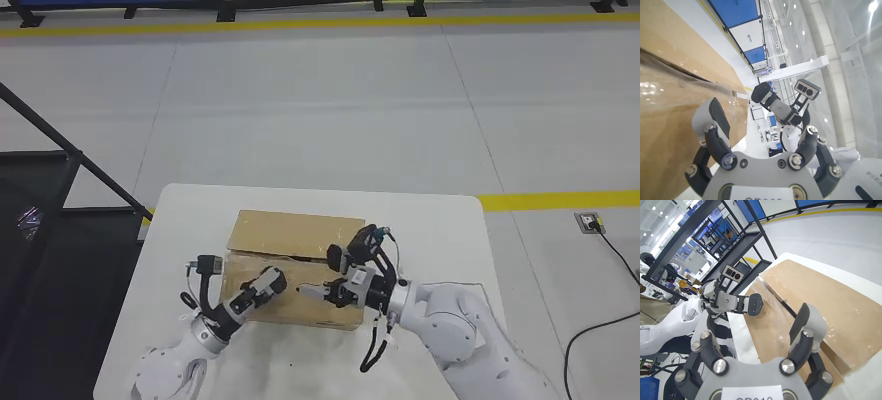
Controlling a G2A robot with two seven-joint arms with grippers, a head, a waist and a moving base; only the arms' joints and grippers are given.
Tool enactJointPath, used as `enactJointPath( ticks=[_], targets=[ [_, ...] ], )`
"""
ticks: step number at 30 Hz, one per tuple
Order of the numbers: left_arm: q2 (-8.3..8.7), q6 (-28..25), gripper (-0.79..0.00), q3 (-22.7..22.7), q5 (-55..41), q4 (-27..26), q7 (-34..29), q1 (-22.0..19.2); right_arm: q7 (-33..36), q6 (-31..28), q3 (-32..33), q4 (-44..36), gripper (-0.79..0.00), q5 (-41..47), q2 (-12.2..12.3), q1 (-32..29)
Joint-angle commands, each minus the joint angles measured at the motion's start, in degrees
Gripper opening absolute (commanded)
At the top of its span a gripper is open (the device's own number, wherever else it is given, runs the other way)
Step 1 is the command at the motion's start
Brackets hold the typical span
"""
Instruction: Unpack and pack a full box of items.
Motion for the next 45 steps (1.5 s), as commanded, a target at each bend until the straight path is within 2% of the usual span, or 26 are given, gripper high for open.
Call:
enactJointPath(
  ticks=[1,5,15,29,32,37,41,45],
  targets=[
    [-0.08,2.7,0.0,0.9,-1.5,1.3,-1.0,-2.1,-0.2,-1.5,1.2,0.1,0.0,0.6,0.3,-1.3],
    [-0.14,6.1,0.0,2.1,-1.6,3.1,-1.3,-4.8,-0.9,-4.4,3.5,0.3,0.0,1.6,0.9,-3.6],
    [-0.48,8.5,0.0,5.6,1.9,4.1,1.8,-7.5,-0.7,-10.7,7.2,1.8,0.0,4.9,1.9,-5.9],
    [-1.34,10.3,0.0,9.5,1.2,4.9,5.6,-11.3,-0.1,-13.2,7.1,4.6,0.0,6.9,2.3,-5.1],
    [-1.58,10.8,0.0,10.5,1.0,5.6,6.2,-12.5,0.2,-15.2,6.5,5.0,0.0,7.7,2.3,-4.7],
    [-1.91,10.8,0.0,11.6,-0.1,6.0,6.5,-13.7,2.3,-16.5,4.6,6.8,0.0,11.2,2.2,-2.2],
    [-1.64,9.2,0.0,9.6,-2.6,3.3,5.6,-12.0,3.5,-16.3,2.7,8.8,0.0,15.8,1.8,0.8],
    [-0.7,6.0,0.0,3.1,-3.8,-2.9,6.0,-7.5,8.2,-15.6,0.9,11.8,0.0,25.9,1.4,4.8]
  ],
)
